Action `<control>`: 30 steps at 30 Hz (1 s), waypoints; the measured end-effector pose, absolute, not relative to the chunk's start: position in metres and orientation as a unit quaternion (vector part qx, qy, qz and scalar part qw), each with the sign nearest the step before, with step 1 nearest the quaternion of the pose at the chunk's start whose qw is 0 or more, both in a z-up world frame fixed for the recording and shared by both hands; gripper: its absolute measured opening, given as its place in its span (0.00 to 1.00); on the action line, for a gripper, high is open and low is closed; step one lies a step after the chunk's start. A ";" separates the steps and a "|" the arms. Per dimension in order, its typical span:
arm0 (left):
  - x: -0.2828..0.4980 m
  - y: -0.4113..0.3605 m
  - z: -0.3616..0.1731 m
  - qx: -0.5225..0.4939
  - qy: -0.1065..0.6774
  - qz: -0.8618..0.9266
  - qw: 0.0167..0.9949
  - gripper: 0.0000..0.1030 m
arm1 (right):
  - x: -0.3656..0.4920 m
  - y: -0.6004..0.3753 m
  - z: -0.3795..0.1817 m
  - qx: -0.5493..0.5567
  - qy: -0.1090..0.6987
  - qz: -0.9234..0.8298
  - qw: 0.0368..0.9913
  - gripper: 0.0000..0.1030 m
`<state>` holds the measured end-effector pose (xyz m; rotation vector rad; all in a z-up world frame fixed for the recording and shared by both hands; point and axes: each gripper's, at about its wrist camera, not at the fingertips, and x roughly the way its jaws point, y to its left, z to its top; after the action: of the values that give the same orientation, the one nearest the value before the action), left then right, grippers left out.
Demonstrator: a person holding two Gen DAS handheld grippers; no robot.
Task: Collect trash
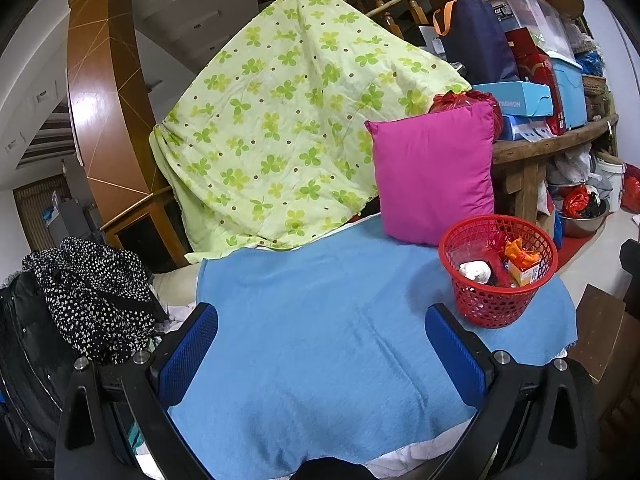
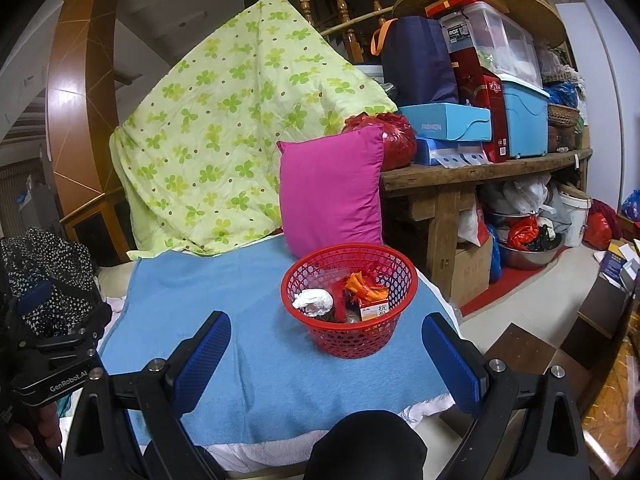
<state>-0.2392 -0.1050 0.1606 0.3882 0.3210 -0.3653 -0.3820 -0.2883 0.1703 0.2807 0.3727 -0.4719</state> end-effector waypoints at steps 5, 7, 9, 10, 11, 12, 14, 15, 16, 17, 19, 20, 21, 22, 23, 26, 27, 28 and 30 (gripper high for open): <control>-0.236 -0.098 0.160 0.187 0.161 -0.179 0.952 1.00 | -0.377 -0.282 0.172 0.130 0.186 -0.229 0.946 0.95; -0.235 -0.096 0.160 0.184 0.164 -0.180 0.952 1.00 | -0.375 -0.280 0.171 0.127 0.188 -0.228 0.947 0.95; -0.233 -0.093 0.158 0.182 0.169 -0.180 0.952 1.00 | -0.373 -0.277 0.171 0.125 0.190 -0.226 0.947 0.95; -0.232 -0.093 0.157 0.182 0.170 -0.180 0.952 1.00 | -0.372 -0.276 0.170 0.124 0.191 -0.225 0.947 0.95; -0.231 -0.092 0.156 0.182 0.172 -0.179 0.951 1.00 | -0.371 -0.276 0.170 0.123 0.192 -0.224 0.947 0.95; -0.230 -0.092 0.155 0.182 0.174 -0.179 0.951 1.00 | -0.370 -0.275 0.169 0.123 0.193 -0.224 0.947 0.95; -0.228 -0.092 0.154 0.182 0.176 -0.179 0.951 1.00 | -0.368 -0.274 0.169 0.123 0.195 -0.223 0.947 0.95; -0.228 -0.091 0.153 0.182 0.178 -0.179 0.950 1.00 | -0.368 -0.274 0.168 0.123 0.195 -0.223 0.947 0.95; -0.227 -0.090 0.153 0.181 0.179 -0.180 0.950 1.00 | -0.368 -0.274 0.168 0.124 0.195 -0.223 0.947 0.95; -0.226 -0.090 0.152 0.181 0.180 -0.179 0.950 1.00 | -0.368 -0.274 0.168 0.124 0.195 -0.223 0.947 0.95; -0.225 -0.089 0.151 0.181 0.181 -0.179 0.950 1.00 | -0.367 -0.275 0.168 0.124 0.195 -0.223 0.947 0.95; -0.225 -0.089 0.151 0.181 0.182 -0.180 0.950 1.00 | -0.367 -0.275 0.168 0.123 0.195 -0.223 0.947 0.95; -0.225 -0.089 0.150 0.181 0.182 -0.180 0.950 1.00 | -0.368 -0.275 0.168 0.124 0.195 -0.223 0.947 0.95; -0.225 -0.089 0.150 0.181 0.183 -0.180 0.949 1.00 | -0.367 -0.275 0.168 0.124 0.195 -0.223 0.947 0.95; -0.225 -0.089 0.150 0.182 0.183 -0.180 0.949 1.00 | -0.367 -0.275 0.168 0.124 0.194 -0.223 0.947 0.95; -0.226 -0.089 0.150 0.182 0.183 -0.181 0.949 1.00 | -0.367 -0.276 0.168 0.124 0.193 -0.224 0.947 0.95; -0.226 -0.090 0.150 0.182 0.184 -0.182 0.949 1.00 | -0.367 -0.276 0.169 0.124 0.192 -0.224 0.947 0.95; -0.226 -0.090 0.149 0.182 0.183 -0.182 0.949 1.00 | -0.367 -0.276 0.169 0.124 0.191 -0.225 0.947 0.95; -0.226 -0.090 0.149 0.183 0.183 -0.181 0.949 1.00 | -0.368 -0.276 0.170 0.124 0.189 -0.227 0.947 0.95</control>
<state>-0.2263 -0.0902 0.1487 0.3727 0.3723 -0.3689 -0.3682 -0.2763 0.1698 0.2525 0.3855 -0.4613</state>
